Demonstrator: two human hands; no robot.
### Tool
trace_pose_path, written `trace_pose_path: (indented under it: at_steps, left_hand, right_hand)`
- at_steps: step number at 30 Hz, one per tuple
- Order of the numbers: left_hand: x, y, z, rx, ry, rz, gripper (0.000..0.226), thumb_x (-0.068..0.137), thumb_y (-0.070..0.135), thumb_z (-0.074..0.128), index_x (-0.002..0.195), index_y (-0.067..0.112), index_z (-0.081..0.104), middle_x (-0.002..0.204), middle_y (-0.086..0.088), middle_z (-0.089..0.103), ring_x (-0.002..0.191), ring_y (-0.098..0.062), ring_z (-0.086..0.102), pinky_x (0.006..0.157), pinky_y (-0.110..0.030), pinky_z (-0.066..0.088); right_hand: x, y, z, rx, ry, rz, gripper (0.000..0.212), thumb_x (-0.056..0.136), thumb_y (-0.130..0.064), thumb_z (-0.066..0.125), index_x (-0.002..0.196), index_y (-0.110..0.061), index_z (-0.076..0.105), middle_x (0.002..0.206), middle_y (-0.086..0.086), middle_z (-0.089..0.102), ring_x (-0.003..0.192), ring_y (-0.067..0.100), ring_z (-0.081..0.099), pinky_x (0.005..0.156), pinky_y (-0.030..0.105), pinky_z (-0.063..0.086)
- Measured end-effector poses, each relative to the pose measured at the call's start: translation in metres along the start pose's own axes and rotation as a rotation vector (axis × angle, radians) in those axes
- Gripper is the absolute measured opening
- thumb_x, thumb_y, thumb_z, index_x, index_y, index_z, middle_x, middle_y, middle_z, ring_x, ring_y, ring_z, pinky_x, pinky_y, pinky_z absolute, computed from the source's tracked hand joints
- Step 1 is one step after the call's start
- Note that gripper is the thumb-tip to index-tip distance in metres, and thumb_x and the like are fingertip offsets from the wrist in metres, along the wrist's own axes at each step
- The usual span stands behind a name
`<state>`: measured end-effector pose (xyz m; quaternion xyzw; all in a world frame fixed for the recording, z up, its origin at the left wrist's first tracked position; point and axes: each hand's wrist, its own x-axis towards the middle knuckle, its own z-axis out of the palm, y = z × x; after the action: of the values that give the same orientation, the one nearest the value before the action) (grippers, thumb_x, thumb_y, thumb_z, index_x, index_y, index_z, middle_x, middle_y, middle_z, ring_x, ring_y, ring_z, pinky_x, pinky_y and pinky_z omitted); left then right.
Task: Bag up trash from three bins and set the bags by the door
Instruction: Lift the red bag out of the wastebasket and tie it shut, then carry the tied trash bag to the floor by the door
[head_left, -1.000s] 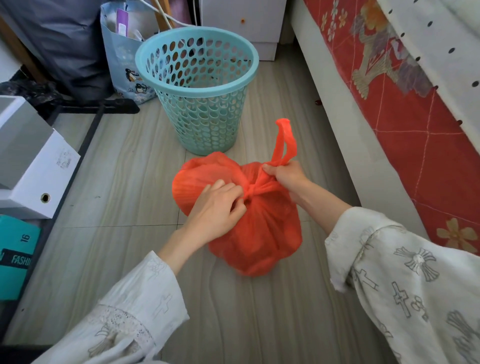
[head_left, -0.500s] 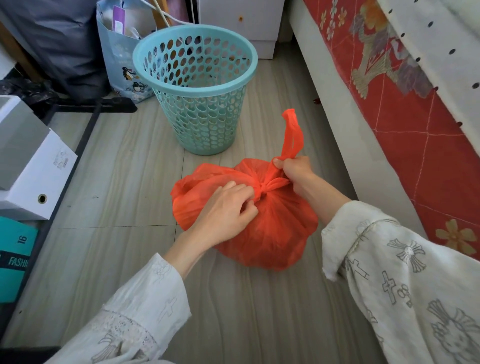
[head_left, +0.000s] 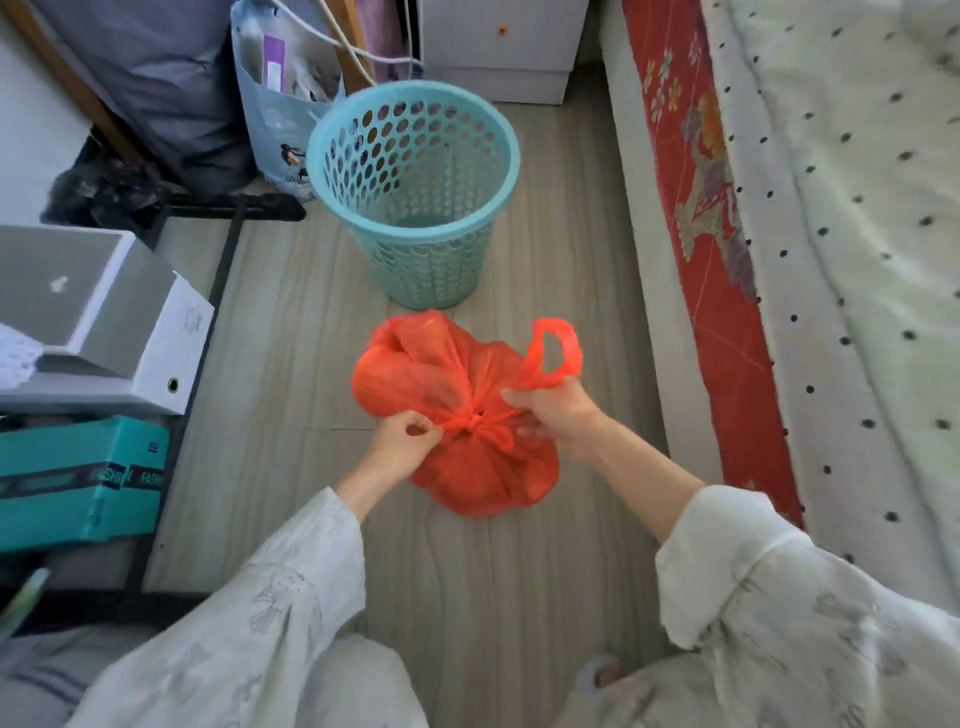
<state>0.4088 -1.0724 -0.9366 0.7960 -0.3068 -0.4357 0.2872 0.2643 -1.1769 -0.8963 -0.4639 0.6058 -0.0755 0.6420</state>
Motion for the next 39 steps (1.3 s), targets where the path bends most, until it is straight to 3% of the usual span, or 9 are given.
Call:
trace_pose_path:
  at_steps: [3,7,15,20,23,27,30,34,39]
  left_hand:
    - [-0.049,0.05,-0.028,-0.102,-0.009,-0.074,0.028,0.082,0.006,0.061,0.061,0.019,0.05,0.06,0.002,0.051,0.054,-0.011,0.048,0.053,-0.021,0.036]
    - [-0.12,0.117,-0.087,-0.122,-0.113,-0.111,0.03,0.085,0.0,0.056,0.063,0.019,0.053,0.053,0.005,0.053,0.035,0.004,0.048,0.041,-0.006,0.033]
    - [-0.28,0.243,-0.195,-0.137,-0.138,-0.123,0.012,0.089,0.003,0.051,0.098,0.009,0.058,0.075,0.004,0.055,0.056,0.002,0.057,0.053,-0.003,0.041]
    - [-0.371,0.298,-0.226,-0.164,-0.063,-0.081,0.014,0.091,0.007,0.05,0.102,0.006,0.058,0.078,0.004,0.056,0.066,-0.006,0.05,0.056,-0.003,0.042]
    - [-0.409,0.31,-0.229,-0.178,0.008,-0.087,0.016,0.092,0.017,0.049,0.104,0.011,0.059,0.085,0.004,0.059,0.072,-0.006,0.054,0.069,-0.014,0.044]
    - [-0.466,0.298,-0.223,-0.281,0.161,-0.137,0.009,0.093,0.024,0.048,0.094,0.025,0.057,0.087,0.008,0.062,0.076,-0.007,0.059,0.075,-0.021,0.044]
    - [-0.516,0.288,-0.212,-0.38,0.311,-0.244,0.012,0.094,0.019,0.045,0.098,0.016,0.056,0.081,0.008,0.059,0.07,-0.001,0.058,0.063,-0.011,0.044]
    - [-0.589,0.257,-0.205,-0.552,0.539,-0.397,0.028,0.093,0.002,0.043,0.115,-0.012,0.051,0.075,0.0,0.053,0.05,0.005,0.059,0.052,-0.006,0.045]
    - [-0.685,0.212,-0.186,-0.731,0.786,-0.53,0.016,0.092,0.002,0.046,0.098,-0.006,0.058,0.067,-0.013,0.064,0.056,-0.002,0.065,0.045,-0.005,0.038]
  right_hand:
    - [-0.057,-0.04,-0.008,-0.06,-0.06,0.033,0.018,0.081,-0.005,0.067,0.072,-0.017,0.057,0.068,0.006,0.06,0.049,0.011,0.057,0.053,0.027,0.054]
    - [-0.14,-0.104,-0.018,-0.062,-0.089,0.056,0.022,0.081,0.0,0.065,0.068,-0.014,0.056,0.039,-0.009,0.059,0.033,-0.001,0.054,0.038,0.015,0.047]
    - [-0.329,-0.204,-0.045,-0.115,-0.031,0.048,0.009,0.082,-0.005,0.066,0.089,-0.008,0.062,0.071,0.005,0.063,0.042,0.001,0.058,0.053,0.026,0.048]
    - [-0.401,-0.238,-0.07,-0.168,-0.108,0.009,0.011,0.082,-0.008,0.067,0.075,-0.016,0.063,0.078,0.008,0.066,0.064,0.017,0.062,0.061,0.03,0.053]
    - [-0.424,-0.248,-0.072,-0.257,-0.166,-0.064,0.008,0.083,-0.005,0.064,0.091,-0.003,0.065,0.078,0.01,0.065,0.056,0.013,0.061,0.05,0.021,0.05]
    - [-0.455,-0.247,-0.068,-0.445,-0.307,-0.125,0.025,0.082,-0.005,0.065,0.104,0.008,0.063,0.094,0.021,0.066,0.079,0.026,0.06,0.062,0.03,0.05]
    - [-0.476,-0.239,-0.059,-0.603,-0.426,-0.149,0.028,0.081,-0.011,0.068,0.102,0.008,0.065,0.101,0.025,0.068,0.08,0.024,0.058,0.062,0.03,0.047]
    - [-0.51,-0.222,-0.029,-0.764,-0.585,-0.225,0.025,0.078,-0.016,0.072,0.094,0.003,0.067,0.095,0.021,0.07,0.084,0.029,0.064,0.075,0.044,0.05]
    - [-0.568,-0.185,0.024,-0.963,-0.789,-0.284,0.02,0.075,-0.015,0.074,0.062,-0.018,0.059,0.074,0.012,0.063,0.071,0.024,0.058,0.077,0.042,0.05]
